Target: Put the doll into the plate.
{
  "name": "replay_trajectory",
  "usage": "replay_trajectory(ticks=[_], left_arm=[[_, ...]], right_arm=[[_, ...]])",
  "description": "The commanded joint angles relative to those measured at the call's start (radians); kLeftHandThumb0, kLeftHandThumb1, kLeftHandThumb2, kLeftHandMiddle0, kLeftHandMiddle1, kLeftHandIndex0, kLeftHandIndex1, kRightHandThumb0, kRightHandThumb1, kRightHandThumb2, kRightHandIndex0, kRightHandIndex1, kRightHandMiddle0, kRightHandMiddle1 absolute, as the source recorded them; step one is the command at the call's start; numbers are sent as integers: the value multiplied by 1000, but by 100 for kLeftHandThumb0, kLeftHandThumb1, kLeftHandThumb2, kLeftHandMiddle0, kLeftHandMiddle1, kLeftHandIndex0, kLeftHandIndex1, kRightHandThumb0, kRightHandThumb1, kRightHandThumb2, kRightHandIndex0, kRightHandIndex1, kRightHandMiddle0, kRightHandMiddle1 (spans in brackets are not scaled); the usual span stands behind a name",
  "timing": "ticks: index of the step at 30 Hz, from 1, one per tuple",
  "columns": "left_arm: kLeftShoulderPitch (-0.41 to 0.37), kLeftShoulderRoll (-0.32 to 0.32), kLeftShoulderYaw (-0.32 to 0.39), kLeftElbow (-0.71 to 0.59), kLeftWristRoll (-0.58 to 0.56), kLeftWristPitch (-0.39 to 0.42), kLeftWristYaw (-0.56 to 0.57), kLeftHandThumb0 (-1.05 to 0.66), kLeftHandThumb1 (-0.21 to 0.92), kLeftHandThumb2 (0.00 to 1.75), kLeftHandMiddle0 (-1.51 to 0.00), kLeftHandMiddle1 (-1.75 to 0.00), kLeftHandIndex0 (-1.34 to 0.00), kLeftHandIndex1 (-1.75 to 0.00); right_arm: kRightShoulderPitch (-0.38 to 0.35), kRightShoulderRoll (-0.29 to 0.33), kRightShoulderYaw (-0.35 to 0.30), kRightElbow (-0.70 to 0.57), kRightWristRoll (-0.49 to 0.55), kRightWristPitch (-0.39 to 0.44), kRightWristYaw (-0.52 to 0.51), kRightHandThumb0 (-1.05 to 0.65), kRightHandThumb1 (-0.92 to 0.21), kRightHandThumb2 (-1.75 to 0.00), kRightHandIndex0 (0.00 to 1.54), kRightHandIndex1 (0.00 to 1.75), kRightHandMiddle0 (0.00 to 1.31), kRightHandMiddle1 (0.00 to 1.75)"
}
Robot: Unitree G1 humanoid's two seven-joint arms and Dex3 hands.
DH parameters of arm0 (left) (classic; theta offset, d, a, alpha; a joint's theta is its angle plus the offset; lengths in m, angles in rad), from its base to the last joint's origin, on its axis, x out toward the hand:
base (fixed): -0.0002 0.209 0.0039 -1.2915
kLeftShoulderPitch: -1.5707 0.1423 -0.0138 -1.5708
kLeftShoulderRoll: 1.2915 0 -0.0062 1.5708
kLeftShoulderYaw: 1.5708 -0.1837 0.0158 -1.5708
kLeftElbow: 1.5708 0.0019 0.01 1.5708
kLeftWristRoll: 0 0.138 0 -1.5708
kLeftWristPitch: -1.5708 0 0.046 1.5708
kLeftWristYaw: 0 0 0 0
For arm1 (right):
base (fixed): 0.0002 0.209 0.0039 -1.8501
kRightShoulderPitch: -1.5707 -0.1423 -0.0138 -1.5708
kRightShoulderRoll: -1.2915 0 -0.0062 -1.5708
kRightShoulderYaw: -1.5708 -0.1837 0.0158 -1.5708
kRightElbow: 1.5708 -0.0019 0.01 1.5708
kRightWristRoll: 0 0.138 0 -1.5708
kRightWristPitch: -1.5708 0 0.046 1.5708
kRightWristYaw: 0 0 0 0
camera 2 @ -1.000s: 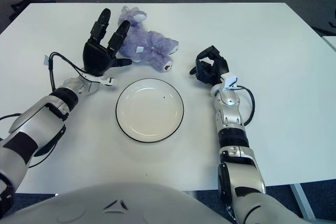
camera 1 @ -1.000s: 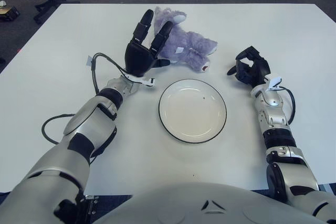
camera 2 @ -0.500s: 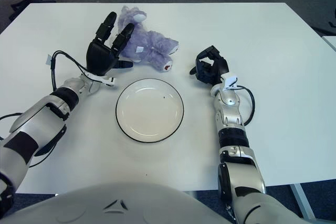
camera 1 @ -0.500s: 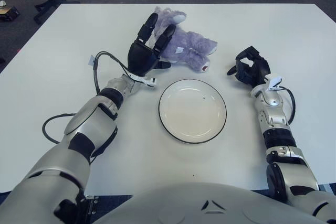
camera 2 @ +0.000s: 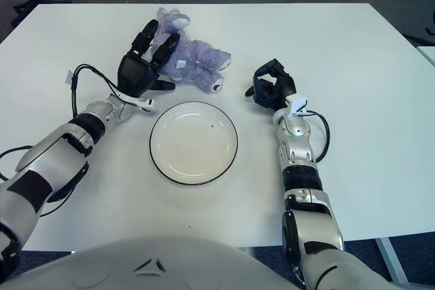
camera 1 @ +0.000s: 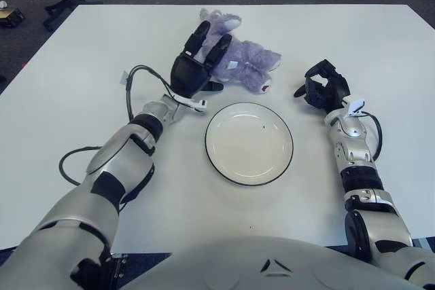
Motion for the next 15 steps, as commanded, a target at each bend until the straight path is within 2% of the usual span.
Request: replay_trajectory(ticks=[1, 15], left_arm=[[16, -22, -13, 25, 4, 33, -21, -31, 82, 0, -22, 0, -25, 0], [-9, -53, -12, 46, -3, 89, -32, -32, 81, 0, -20, 0, -24, 0]], right_arm=[[34, 5, 13, 36, -17, 59, 4, -38, -66, -87, 91, 175, 36, 175], [41, 5, 12, 27, -17, 61, 4, -38, -66, -86, 91, 175, 36, 175]])
